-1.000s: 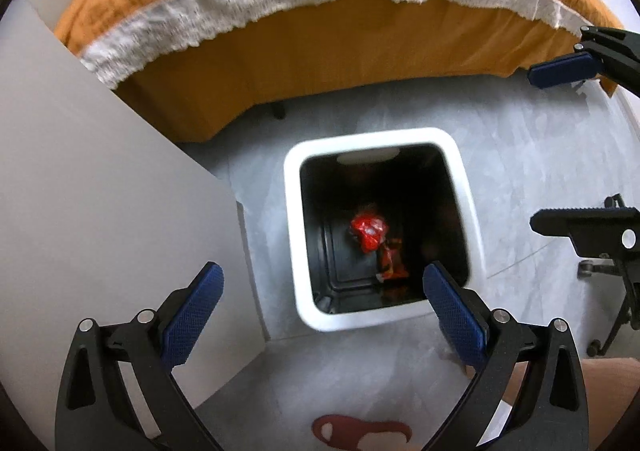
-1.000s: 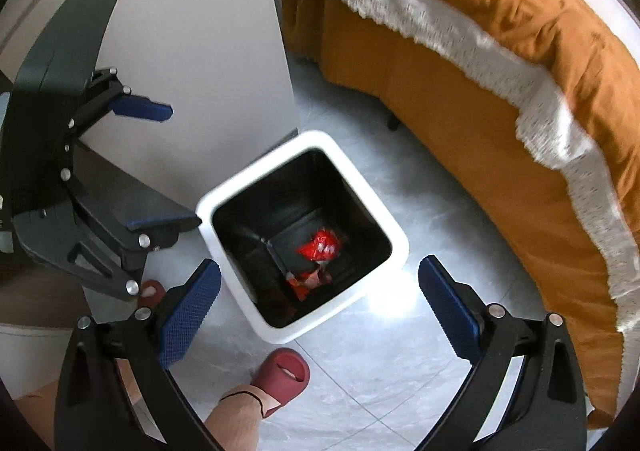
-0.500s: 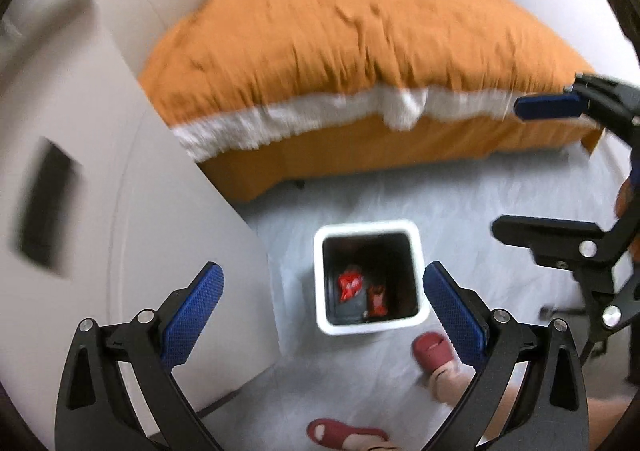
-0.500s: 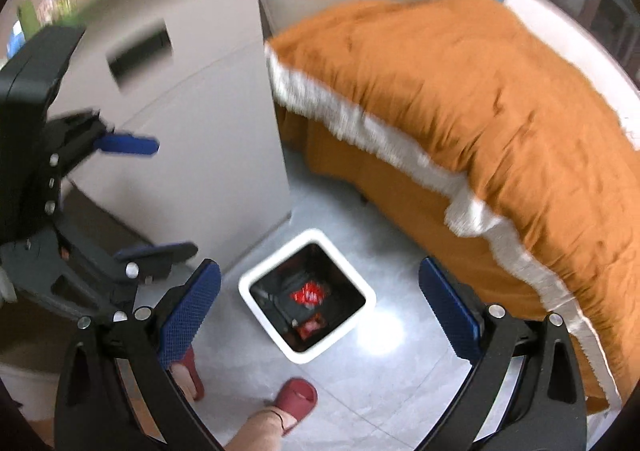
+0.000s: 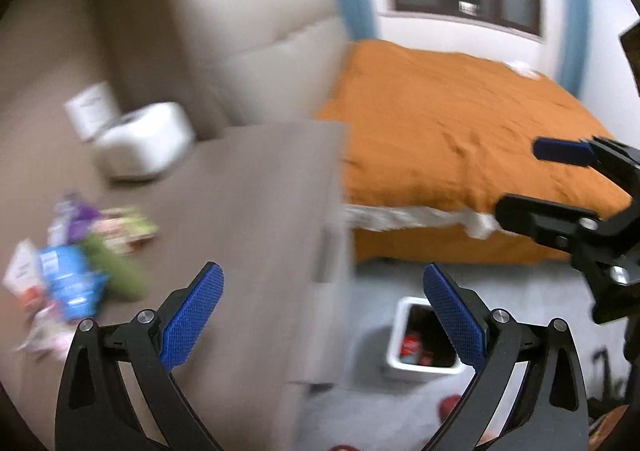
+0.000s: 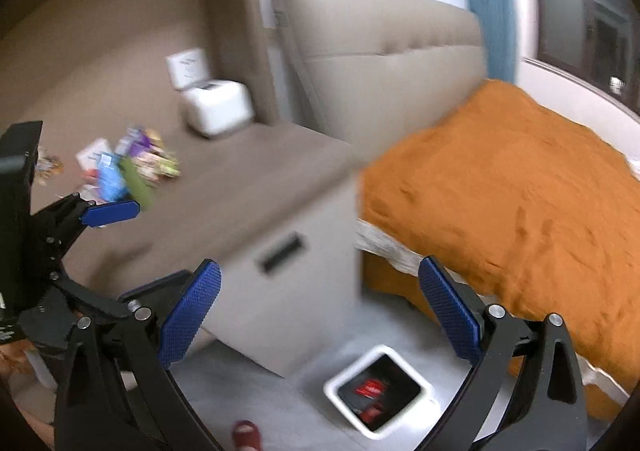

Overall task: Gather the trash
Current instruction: 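Move both open tools back over the desk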

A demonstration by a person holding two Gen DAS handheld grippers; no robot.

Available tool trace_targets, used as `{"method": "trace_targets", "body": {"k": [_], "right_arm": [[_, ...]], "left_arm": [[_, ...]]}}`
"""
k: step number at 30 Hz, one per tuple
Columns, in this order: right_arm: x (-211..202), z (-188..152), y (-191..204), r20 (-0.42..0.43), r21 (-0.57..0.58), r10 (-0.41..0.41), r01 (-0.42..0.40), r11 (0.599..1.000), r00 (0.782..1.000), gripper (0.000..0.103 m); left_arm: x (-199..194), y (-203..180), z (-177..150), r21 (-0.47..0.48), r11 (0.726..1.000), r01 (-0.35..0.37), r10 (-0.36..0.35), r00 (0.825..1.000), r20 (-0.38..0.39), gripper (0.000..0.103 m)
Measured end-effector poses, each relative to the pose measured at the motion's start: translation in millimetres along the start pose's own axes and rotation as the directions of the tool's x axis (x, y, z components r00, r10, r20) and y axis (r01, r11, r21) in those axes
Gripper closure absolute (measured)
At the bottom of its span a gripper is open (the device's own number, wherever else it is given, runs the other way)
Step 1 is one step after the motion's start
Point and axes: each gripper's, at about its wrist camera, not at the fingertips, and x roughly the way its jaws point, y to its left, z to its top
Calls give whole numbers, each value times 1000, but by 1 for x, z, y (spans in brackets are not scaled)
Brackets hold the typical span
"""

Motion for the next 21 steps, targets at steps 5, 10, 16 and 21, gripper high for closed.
{"method": "trace_targets", "body": {"k": [5, 10, 16, 21], "right_arm": [[24, 27, 72, 15, -103, 101, -99, 990, 995, 5], [51, 46, 138, 6, -194, 175, -170, 966, 985, 5], [89, 54, 199, -25, -239, 208, -208, 948, 978, 5], [119, 58, 226, -55, -250, 203, -210, 945, 978, 5]], "left_arm": [[-21, 81, -19, -146, 977, -155, 150, 988, -40, 5], [-40, 140, -41, -226, 948, -225, 220, 974, -47, 5], [-42, 193, -61, -272, 921, -277, 272, 961, -59, 5], [-26, 226, -73, -309, 914, -263, 252, 965, -76, 5]]}}
